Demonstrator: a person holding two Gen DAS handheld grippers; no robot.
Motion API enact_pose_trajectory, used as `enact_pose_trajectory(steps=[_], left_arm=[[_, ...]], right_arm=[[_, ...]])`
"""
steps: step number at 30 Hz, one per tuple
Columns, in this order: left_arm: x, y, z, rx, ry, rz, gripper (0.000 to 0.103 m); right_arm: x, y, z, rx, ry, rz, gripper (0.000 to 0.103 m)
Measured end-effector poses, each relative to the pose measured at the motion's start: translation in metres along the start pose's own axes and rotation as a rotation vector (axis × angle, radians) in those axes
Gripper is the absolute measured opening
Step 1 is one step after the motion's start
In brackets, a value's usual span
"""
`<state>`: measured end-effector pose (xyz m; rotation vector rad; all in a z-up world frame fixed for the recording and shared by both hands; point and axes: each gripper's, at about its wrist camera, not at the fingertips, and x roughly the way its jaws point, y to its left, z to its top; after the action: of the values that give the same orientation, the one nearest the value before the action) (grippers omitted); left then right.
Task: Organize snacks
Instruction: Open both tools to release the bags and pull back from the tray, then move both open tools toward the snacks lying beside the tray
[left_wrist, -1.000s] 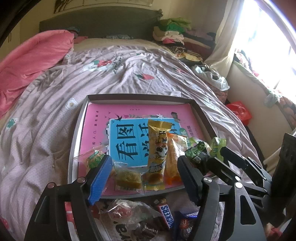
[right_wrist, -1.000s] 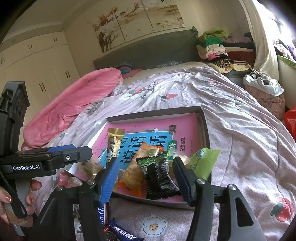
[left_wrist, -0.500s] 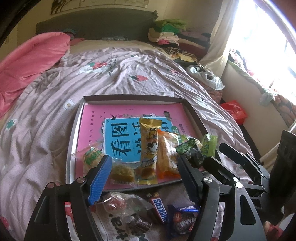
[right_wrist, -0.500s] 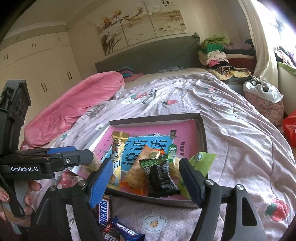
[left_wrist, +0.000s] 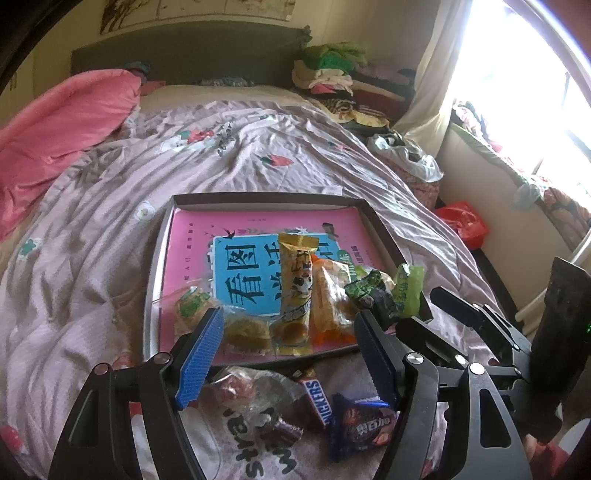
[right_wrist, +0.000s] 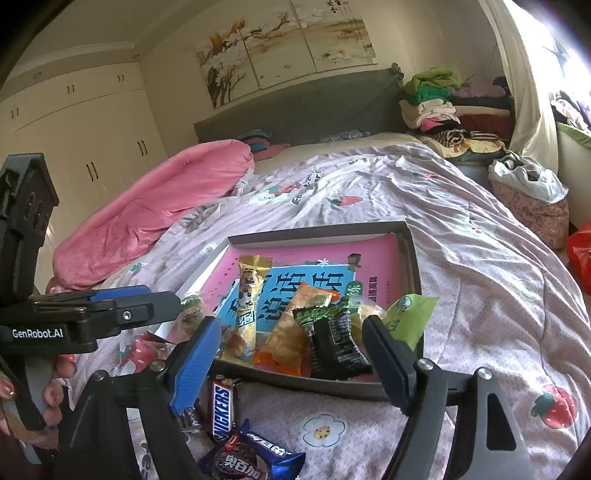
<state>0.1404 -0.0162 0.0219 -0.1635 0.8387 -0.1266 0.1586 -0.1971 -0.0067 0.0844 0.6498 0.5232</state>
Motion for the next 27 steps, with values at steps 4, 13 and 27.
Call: enact_pose_trajectory(steps=[4,13,27], left_arm=[[-0.007,0.004,-0.006,0.001,0.003,0.000,0.075],[-0.015,0.009,-0.035,0.025,0.046,0.001,0.075],[0.007,0.009,-0.080,0.102,0.146,0.009,0.075]], right_arm=[[-0.002,0.003,-0.002,0.013,0.013,0.011,0.081],[-0.008,0.013,-0.008,0.042,0.051,0.002,0.081],[-0.017,0.024,-0.033,0.046,0.134,-0.040,0.081]])
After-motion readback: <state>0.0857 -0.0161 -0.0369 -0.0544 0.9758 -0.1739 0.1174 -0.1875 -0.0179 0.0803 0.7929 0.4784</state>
